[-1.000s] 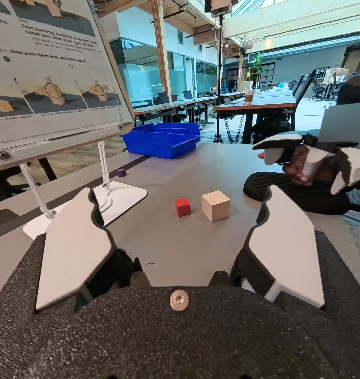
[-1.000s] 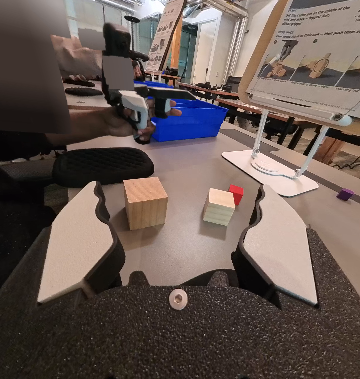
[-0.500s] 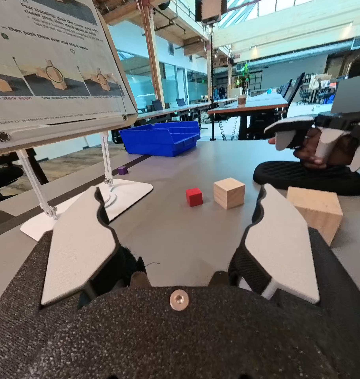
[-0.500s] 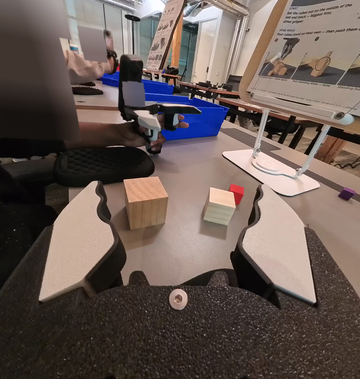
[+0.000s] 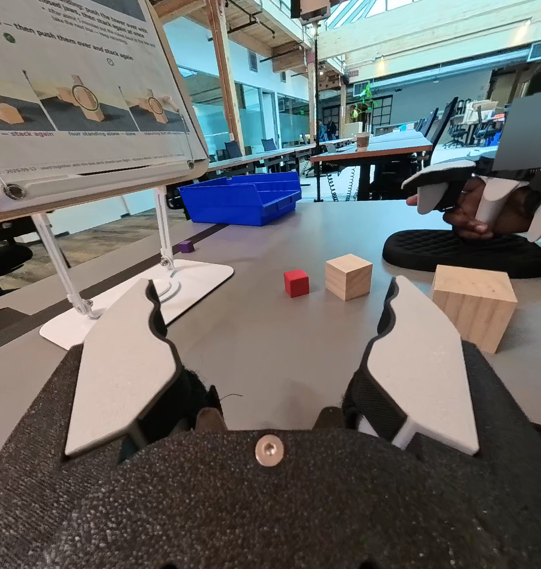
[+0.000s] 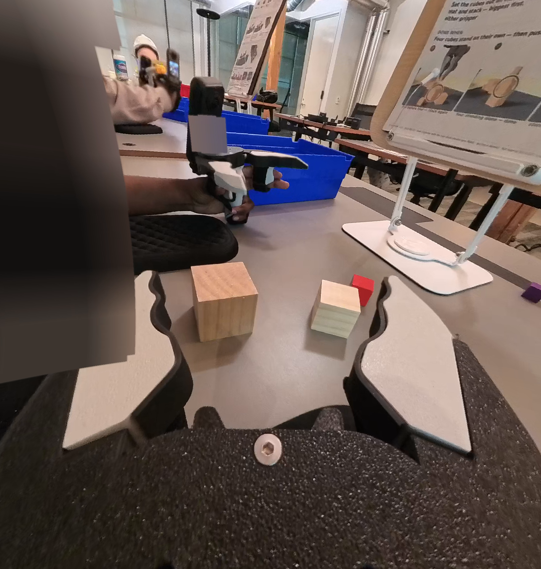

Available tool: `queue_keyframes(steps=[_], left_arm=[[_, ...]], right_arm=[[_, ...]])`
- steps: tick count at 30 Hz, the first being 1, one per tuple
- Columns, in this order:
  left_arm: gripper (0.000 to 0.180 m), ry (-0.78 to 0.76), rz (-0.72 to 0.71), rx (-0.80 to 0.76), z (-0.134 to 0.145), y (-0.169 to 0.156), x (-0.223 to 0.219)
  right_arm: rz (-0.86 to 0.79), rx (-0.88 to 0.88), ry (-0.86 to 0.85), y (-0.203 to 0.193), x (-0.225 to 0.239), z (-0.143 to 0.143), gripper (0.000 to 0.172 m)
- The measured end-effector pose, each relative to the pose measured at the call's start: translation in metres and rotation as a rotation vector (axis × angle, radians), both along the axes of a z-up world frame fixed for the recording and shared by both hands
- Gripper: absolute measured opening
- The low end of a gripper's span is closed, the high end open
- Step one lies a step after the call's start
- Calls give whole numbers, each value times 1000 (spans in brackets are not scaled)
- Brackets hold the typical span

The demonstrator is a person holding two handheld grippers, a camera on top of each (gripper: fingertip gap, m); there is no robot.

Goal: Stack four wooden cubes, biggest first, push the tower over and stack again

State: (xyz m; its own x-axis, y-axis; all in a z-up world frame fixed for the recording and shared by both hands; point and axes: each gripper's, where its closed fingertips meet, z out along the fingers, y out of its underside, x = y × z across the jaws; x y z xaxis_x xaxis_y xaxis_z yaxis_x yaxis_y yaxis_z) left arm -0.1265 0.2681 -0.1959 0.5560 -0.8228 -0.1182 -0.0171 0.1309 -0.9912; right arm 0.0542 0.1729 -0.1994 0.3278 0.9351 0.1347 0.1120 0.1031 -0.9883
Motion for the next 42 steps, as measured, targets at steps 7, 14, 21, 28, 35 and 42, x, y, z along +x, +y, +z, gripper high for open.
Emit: queue_keyframes(steps=[7,14,21,28,35,42], left_arm=[[135,27,-14,-16,-4,-1,4],[135,59,-22,-27,-8,-1,7],[134,43,-29,-40,-7,0,6],[134,49,-34,-56,-8,0,7],[134,55,-42,-65,-9,0,8],[135,62,-55,-65,-10,-1,9]], right_arm=[[-2,-107,-404,3,-7,-15,109],[163,-113,-952,-13,-40,-20,100],[214,-149,-1296,-14,-54,-56,99],[213,-217,-1369,-14,-55,-81,80],[274,-204,-1405,-8,-57,-81,61],[276,-82,-1318,59,-95,-40,60]])
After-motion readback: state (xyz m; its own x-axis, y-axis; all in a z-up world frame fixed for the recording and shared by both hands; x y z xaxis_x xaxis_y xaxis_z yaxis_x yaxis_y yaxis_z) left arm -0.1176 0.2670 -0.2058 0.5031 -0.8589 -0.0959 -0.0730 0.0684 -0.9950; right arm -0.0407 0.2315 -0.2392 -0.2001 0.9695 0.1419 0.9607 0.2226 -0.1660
